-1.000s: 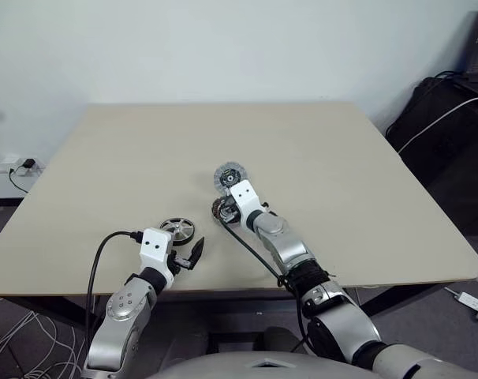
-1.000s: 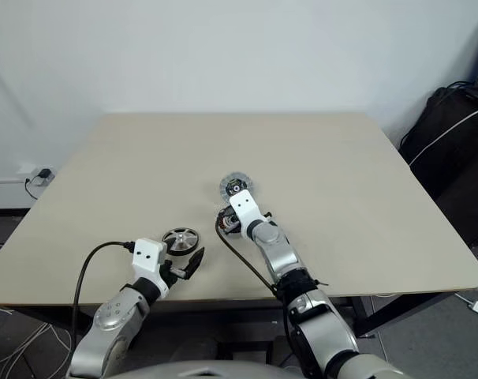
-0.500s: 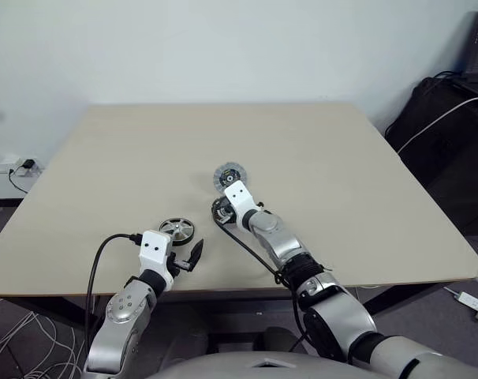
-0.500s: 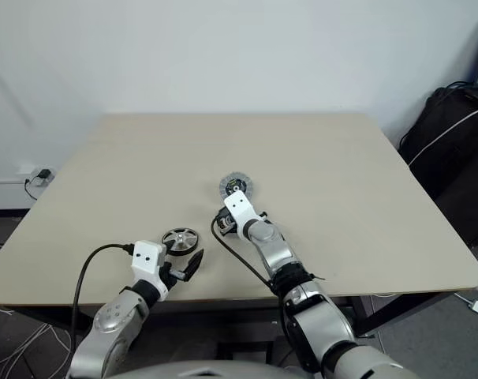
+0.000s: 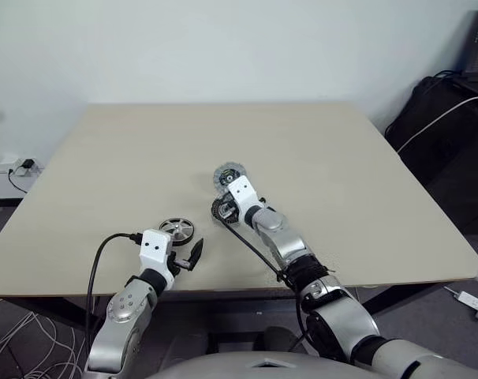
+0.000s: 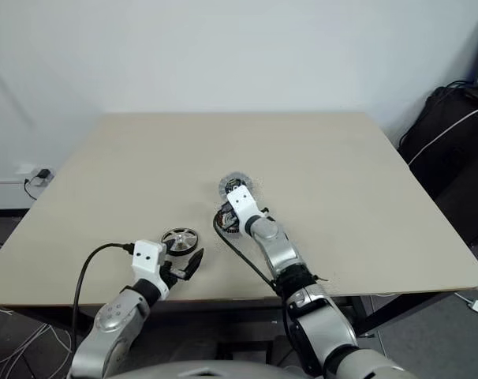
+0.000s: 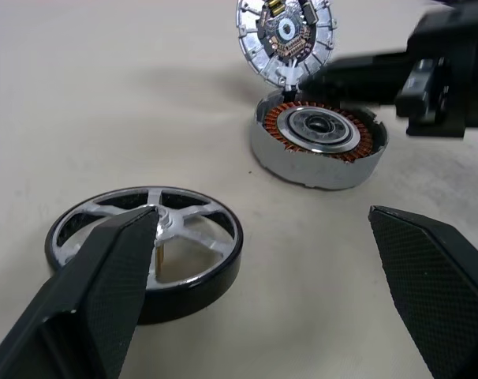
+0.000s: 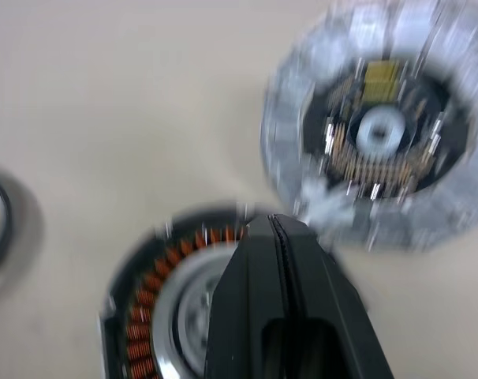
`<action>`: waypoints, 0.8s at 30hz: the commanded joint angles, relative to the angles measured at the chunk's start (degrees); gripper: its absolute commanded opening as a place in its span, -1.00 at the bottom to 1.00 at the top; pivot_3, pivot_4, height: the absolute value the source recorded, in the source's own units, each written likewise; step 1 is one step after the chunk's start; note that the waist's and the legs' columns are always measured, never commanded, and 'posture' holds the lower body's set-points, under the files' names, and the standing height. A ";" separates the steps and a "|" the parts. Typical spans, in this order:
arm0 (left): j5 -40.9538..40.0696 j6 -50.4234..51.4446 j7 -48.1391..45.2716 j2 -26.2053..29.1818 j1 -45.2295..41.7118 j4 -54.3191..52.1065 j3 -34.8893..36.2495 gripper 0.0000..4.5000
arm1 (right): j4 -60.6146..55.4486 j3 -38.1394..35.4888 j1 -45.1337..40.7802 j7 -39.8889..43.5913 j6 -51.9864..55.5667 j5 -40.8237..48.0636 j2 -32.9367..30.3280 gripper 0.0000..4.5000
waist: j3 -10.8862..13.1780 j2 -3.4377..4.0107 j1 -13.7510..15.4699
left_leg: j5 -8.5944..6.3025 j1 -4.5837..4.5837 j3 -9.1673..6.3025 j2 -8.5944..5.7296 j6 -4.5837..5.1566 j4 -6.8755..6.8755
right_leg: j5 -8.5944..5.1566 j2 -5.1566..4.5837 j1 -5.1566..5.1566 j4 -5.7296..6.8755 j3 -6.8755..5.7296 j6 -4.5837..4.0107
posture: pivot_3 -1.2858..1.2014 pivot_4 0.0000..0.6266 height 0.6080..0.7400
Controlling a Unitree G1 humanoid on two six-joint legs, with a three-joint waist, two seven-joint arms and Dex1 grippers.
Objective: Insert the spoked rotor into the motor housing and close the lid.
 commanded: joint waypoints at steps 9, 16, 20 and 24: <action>0.06 -1.11 -0.16 -0.20 -0.04 -3.16 0.04 1.00 | 7.14 -1.01 -1.29 -2.14 0.49 -0.57 -0.20 -0.99 | 0.00 0.00 0.00 | 0.00 0.00 0.00 -0.01 -0.01 0.00 | -0.01 0.00 0.01 -0.01 0.00 -0.01 | 0.03 -1.00 1.00; 0.10 -1.09 -0.04 -0.24 0.34 -3.35 0.19 1.00 | 6.35 -0.89 -1.46 -1.71 -0.43 -0.22 0.31 -0.99 | -0.06 0.05 -0.08 | 0.01 0.17 0.01 0.00 -0.01 -0.01 | -0.03 -0.01 0.17 0.00 0.01 -0.12 | 0.03 -1.00 1.00; 0.10 -1.17 -0.18 -0.23 0.03 -2.97 0.03 1.00 | 2.48 -1.18 -1.17 -0.61 -1.34 0.86 0.63 -0.99 | -0.05 0.05 -0.08 | 0.01 0.15 0.01 0.00 -0.01 -0.01 | -0.01 0.00 0.15 0.00 0.01 -0.11 | 0.03 -1.00 1.00; 0.09 -1.16 -0.35 -0.22 -0.21 -2.73 -0.11 1.00 | -0.44 -1.33 -0.74 0.15 -1.39 1.56 0.90 -0.99 | -0.05 0.06 -0.08 | 0.01 0.02 0.01 0.00 -0.01 -0.01 | 0.03 0.00 0.00 0.00 0.01 -0.04 | 0.03 -1.00 1.00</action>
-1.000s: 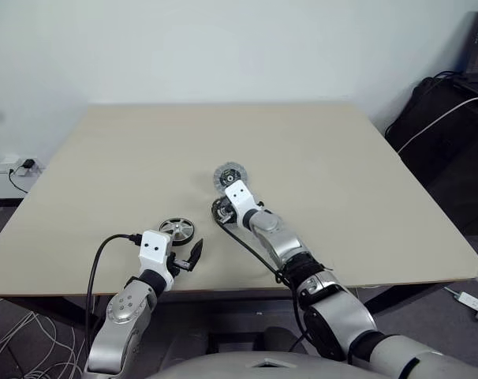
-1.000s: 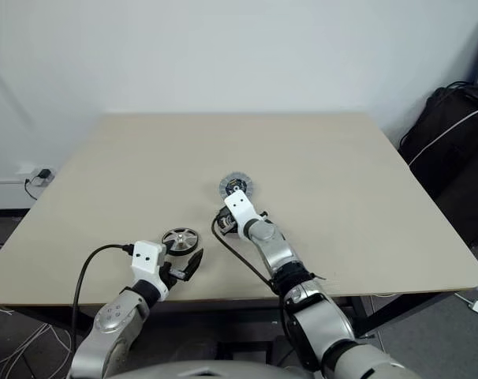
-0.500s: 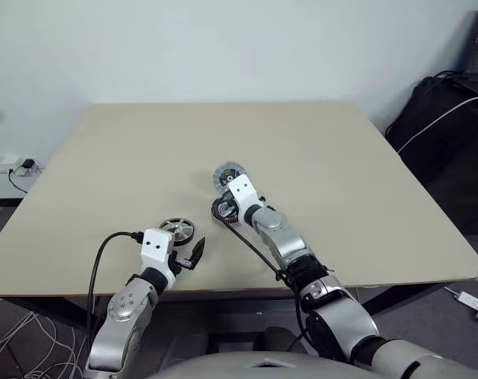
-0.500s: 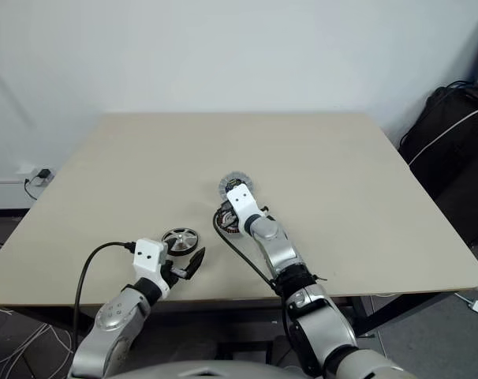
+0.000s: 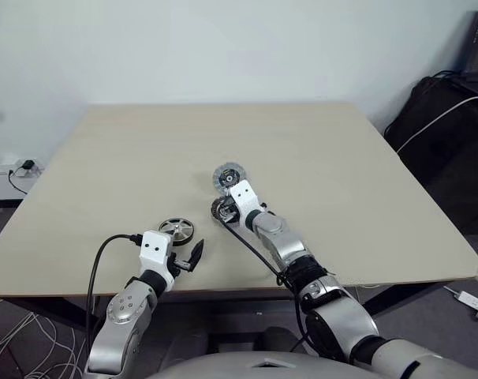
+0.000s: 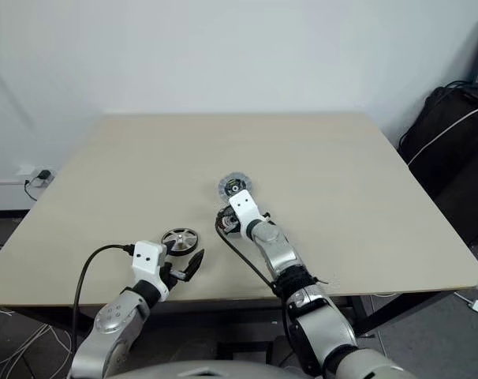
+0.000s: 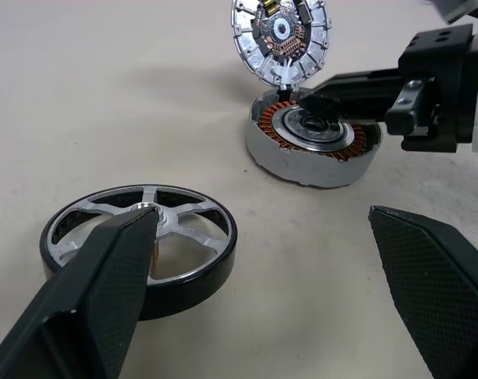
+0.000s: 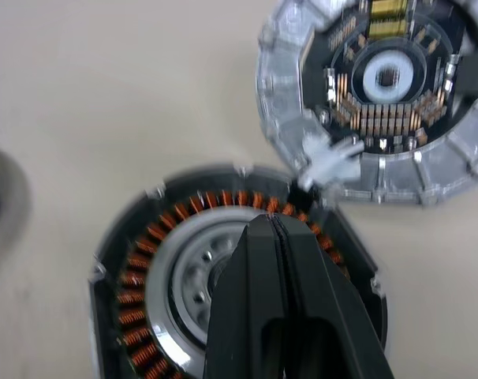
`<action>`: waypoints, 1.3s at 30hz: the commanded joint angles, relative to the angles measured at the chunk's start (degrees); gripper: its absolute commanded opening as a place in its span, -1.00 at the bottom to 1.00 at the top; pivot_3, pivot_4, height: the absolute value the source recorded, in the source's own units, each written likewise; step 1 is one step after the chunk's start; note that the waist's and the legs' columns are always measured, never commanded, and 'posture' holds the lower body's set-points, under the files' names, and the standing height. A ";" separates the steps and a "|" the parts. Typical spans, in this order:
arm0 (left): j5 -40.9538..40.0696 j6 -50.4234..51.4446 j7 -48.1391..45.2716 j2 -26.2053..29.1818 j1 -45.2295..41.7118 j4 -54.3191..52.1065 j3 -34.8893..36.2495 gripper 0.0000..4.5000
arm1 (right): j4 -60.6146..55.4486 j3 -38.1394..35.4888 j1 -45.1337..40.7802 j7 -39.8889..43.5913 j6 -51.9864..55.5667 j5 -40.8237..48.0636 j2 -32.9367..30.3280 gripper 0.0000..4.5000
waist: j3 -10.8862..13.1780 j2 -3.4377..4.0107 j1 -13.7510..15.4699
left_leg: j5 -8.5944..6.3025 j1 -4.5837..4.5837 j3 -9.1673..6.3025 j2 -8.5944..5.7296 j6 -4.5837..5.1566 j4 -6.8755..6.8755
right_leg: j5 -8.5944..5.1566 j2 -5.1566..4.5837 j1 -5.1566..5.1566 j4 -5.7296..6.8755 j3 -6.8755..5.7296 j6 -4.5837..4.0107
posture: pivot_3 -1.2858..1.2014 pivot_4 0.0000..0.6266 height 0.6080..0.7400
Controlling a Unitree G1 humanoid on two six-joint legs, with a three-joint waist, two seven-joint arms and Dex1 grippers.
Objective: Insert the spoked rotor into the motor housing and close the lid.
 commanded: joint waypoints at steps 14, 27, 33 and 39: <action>-0.01 -1.03 -0.21 0.10 -0.48 -3.36 0.41 1.00 | 5.06 -0.37 0.14 -2.17 2.07 -1.03 -0.72 -0.99 | -0.11 0.03 0.00 | 0.00 0.12 0.00 0.00 0.00 -0.01 | -0.04 0.00 0.13 0.00 0.00 -0.06 | 0.03 -1.00 1.00; 0.11 -1.10 -0.74 -0.13 -1.74 -2.11 -0.39 1.00 | -13.99 1.23 2.24 1.06 9.58 -0.50 -0.89 -0.99 | -0.09 0.06 0.08 | 0.01 -0.10 0.00 0.00 -0.01 -0.02 | 0.04 -0.01 -0.12 0.00 0.01 0.00 | 0.03 -1.00 1.00; 0.13 -1.21 -0.90 -0.27 -2.10 -1.67 -0.70 1.00 | -18.43 2.61 2.67 1.09 15.45 -0.95 -0.85 -0.99 | -0.08 0.05 0.17 | 0.00 -0.15 0.00 0.00 -0.01 -0.06 | -0.01 -0.02 -0.17 -0.03 0.00 -0.08 | 0.03 -1.00 1.00; 0.10 -1.45 -0.75 -0.42 -1.91 -1.58 -0.73 1.00 | -20.23 4.28 2.58 0.80 21.08 -2.18 -1.30 -0.46 | -0.08 0.05 0.15 | 0.00 -0.15 0.00 0.00 0.00 -0.06 | -0.03 -0.02 -0.18 -0.02 0.00 -0.13 | 0.03 -1.00 1.00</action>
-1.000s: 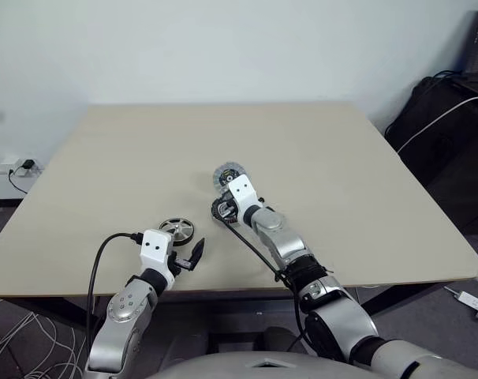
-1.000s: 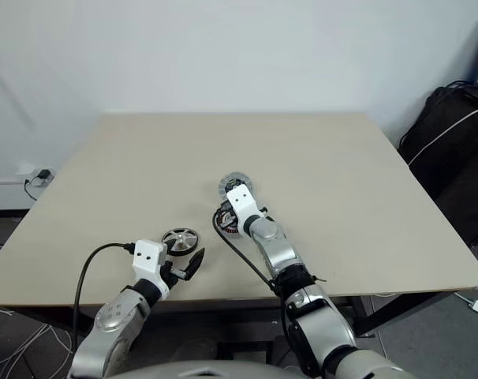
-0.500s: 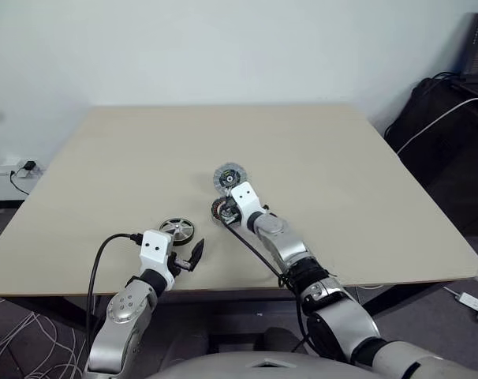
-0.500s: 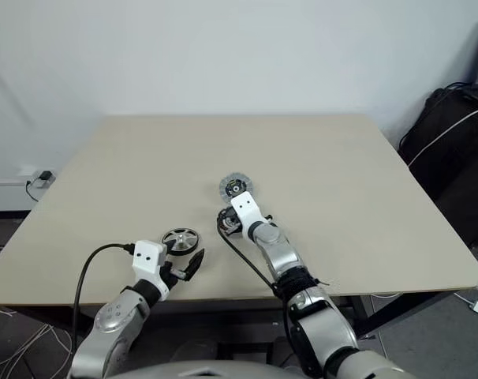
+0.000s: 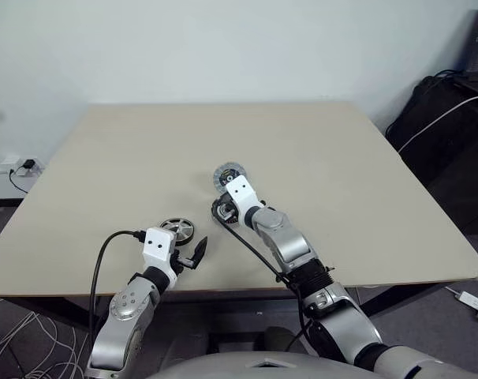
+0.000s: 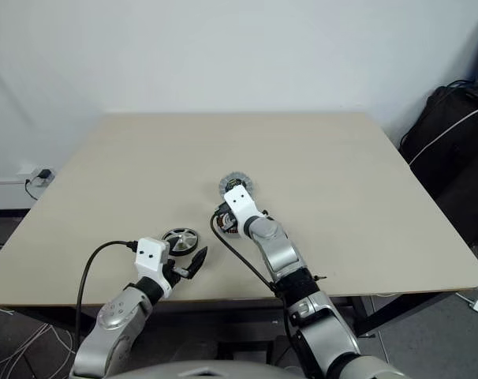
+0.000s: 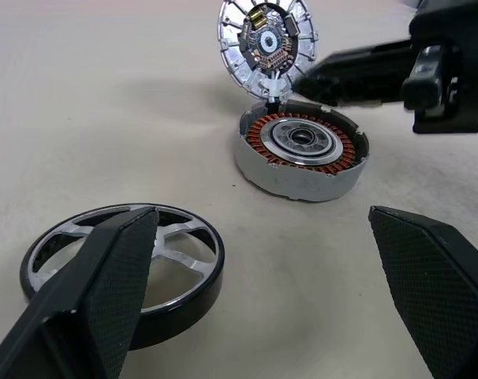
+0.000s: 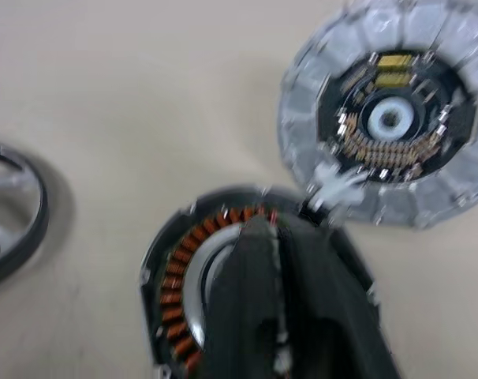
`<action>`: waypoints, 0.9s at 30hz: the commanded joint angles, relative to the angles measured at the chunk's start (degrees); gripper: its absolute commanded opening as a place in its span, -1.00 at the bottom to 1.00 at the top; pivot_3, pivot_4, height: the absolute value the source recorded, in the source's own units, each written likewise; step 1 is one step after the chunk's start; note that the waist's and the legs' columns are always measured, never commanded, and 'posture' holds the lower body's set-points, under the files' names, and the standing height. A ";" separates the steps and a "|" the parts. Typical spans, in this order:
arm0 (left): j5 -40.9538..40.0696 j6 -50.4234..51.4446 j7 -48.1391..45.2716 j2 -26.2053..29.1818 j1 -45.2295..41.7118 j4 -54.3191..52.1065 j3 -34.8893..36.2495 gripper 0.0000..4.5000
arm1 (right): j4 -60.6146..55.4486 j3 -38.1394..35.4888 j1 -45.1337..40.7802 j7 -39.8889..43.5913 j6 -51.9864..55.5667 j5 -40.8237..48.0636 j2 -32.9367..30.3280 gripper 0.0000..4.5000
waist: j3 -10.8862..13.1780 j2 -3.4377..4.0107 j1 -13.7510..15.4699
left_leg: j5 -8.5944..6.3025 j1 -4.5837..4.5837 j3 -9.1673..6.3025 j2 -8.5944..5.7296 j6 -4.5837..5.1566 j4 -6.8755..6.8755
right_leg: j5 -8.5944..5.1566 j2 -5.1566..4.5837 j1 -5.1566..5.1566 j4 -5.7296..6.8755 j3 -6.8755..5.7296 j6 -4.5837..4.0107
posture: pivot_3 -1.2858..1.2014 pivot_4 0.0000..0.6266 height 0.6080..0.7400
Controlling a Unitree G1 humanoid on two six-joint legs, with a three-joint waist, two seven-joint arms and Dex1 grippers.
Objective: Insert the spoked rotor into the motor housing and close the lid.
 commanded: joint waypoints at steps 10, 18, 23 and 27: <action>0.16 -1.63 0.18 -0.51 -0.46 -1.51 -0.10 1.00 | -2.06 0.81 -1.78 -1.91 4.76 -1.34 -0.42 -0.03 | 0.00 0.00 -0.03 | 0.00 -0.03 0.00 0.00 0.00 0.00 | 0.00 0.00 -0.04 0.00 0.00 0.01 | 0.03 -1.00 1.00; 0.20 -1.82 0.45 -0.75 -0.14 -1.62 -0.18 1.00 | 0.56 1.25 -2.54 -2.63 4.54 -2.02 -0.57 -0.03 | 0.00 -0.01 -0.05 | 0.00 -0.04 0.00 0.00 0.00 0.00 | 0.01 0.00 -0.05 0.00 0.00 0.02 | 0.03 -1.00 1.00; 0.22 -2.08 0.68 -0.86 0.05 -1.67 -0.15 1.00 | 2.85 1.64 -3.34 -2.64 3.82 -2.70 -0.75 -0.03 | 0.00 -0.01 -0.07 | 0.00 -0.04 0.00 0.00 0.00 0.00 | 0.01 0.00 -0.05 0.00 0.00 0.02 | 0.03 -1.00 1.00; 0.26 -2.25 0.89 -0.97 0.14 -1.68 -0.05 1.00 | 4.37 2.02 -3.90 -2.52 3.19 -3.20 -1.01 -0.03 | 0.00 -0.01 -0.06 | 0.00 -0.03 0.00 0.00 0.00 0.00 | 0.01 0.00 -0.04 0.01 -0.01 0.03 | 0.03 -1.00 1.00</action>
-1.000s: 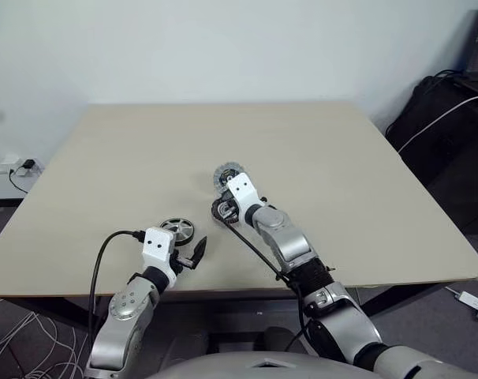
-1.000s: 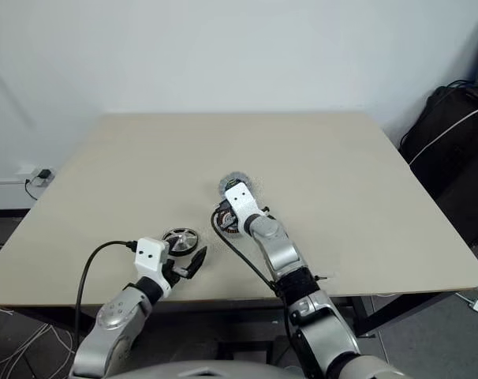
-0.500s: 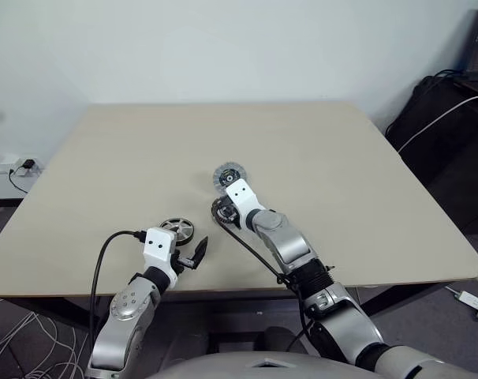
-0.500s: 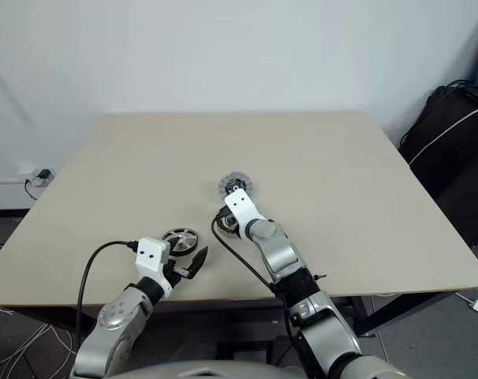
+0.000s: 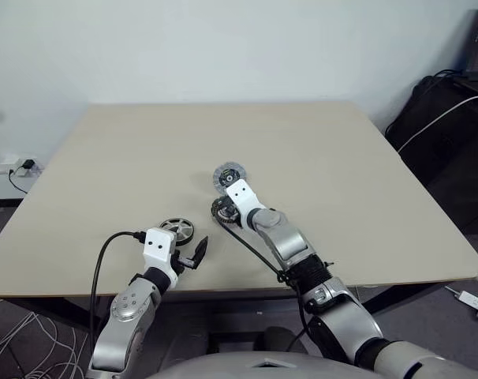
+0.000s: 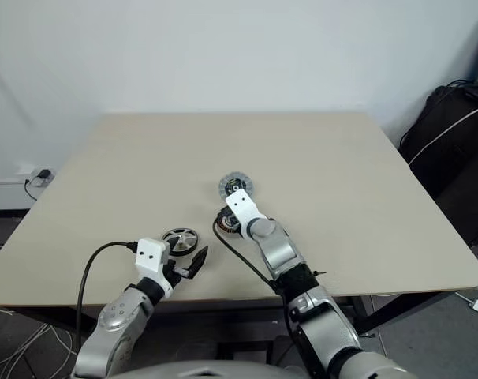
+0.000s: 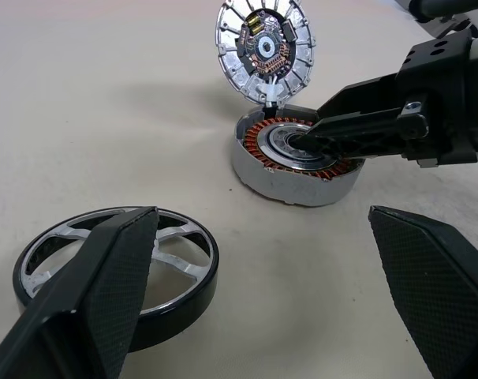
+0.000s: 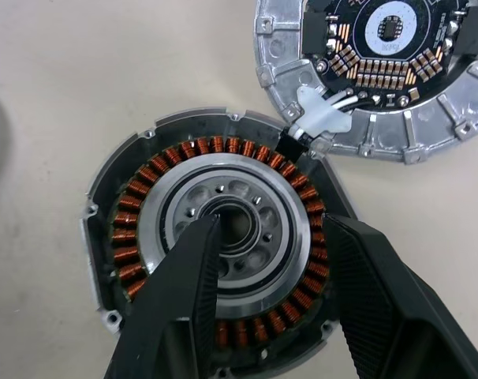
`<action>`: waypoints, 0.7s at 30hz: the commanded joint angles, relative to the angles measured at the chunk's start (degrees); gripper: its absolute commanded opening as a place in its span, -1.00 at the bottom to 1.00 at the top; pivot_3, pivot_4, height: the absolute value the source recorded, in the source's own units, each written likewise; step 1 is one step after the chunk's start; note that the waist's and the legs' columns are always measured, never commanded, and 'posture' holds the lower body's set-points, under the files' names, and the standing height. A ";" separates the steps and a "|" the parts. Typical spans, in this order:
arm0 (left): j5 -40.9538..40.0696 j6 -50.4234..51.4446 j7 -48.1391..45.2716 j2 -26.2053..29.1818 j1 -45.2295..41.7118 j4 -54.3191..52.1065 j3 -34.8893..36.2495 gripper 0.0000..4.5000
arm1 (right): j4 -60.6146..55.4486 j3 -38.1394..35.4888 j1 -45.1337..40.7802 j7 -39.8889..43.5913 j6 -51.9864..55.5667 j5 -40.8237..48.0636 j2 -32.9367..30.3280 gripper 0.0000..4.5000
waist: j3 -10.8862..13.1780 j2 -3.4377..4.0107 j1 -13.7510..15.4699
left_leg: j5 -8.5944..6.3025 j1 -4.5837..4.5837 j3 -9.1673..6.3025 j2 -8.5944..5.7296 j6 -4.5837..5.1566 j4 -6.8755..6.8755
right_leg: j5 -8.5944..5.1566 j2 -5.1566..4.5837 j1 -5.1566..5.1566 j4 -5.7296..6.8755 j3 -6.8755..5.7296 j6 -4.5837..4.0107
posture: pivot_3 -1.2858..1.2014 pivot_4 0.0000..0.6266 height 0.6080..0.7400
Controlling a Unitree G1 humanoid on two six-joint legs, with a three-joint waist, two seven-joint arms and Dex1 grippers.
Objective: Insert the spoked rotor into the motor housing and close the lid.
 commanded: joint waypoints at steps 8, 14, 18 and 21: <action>0.17 -1.29 0.59 -0.21 -0.19 -1.85 0.15 1.00 | 2.16 0.62 -2.19 -0.69 -2.46 -1.55 -0.22 -0.03 | 0.00 0.00 0.00 | 0.00 0.01 0.00 0.00 0.00 0.00 | 0.01 0.00 0.01 0.00 0.00 0.01 | 0.03 -1.00 1.00; 0.19 -1.17 0.73 -0.11 -0.22 -1.96 0.16 1.00 | -0.07 1.05 -1.63 0.07 -0.44 -1.34 0.37 -0.45 | 0.00 0.00 0.02 | 0.00 0.01 0.00 0.00 0.00 0.00 | 0.01 0.00 0.01 0.01 0.00 0.01 | 0.03 -1.00 1.00; 0.18 -1.18 0.69 -0.11 -0.32 -1.89 0.14 1.00 | -1.02 1.52 -1.46 0.91 0.97 -1.22 0.51 -0.98 | -0.01 -0.02 0.00 | 0.00 0.00 0.00 0.00 0.00 0.00 | 0.02 0.00 0.01 0.01 0.00 0.03 | 0.03 -1.00 1.00; 0.13 -1.21 0.61 -0.08 -0.34 -1.85 0.16 1.00 | -1.78 2.04 -1.25 1.33 1.61 -1.21 0.45 -0.98 | -0.01 -0.02 -0.01 | 0.00 0.01 0.00 0.00 0.00 0.01 | 0.01 0.00 0.01 0.01 0.01 0.01 | 0.03 -1.00 1.00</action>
